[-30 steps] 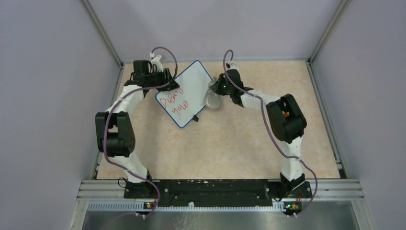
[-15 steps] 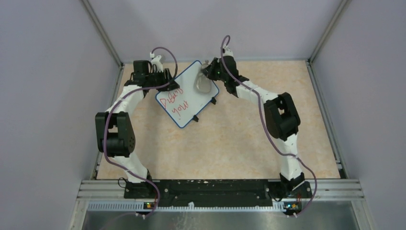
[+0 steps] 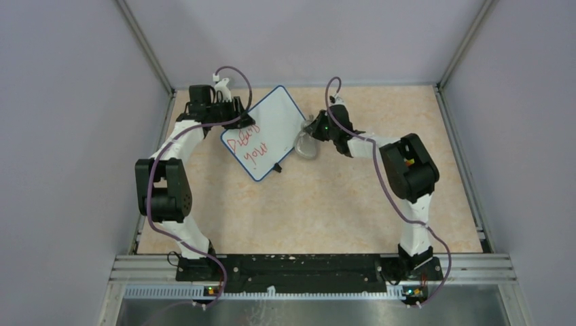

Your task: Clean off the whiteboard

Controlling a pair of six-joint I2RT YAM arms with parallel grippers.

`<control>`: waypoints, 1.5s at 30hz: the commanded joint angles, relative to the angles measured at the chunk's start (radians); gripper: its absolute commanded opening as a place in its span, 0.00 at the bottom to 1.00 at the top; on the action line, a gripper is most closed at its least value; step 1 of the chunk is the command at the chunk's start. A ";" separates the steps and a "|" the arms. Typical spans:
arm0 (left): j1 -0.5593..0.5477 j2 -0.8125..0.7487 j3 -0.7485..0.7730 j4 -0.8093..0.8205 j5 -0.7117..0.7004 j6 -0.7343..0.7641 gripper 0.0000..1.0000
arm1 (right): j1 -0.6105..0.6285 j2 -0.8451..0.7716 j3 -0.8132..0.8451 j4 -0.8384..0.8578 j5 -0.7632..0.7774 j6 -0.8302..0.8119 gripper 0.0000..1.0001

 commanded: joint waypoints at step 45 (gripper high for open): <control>0.227 -0.380 -0.346 0.126 0.072 -0.111 0.39 | 0.450 0.031 0.460 -0.280 -0.071 -0.313 0.00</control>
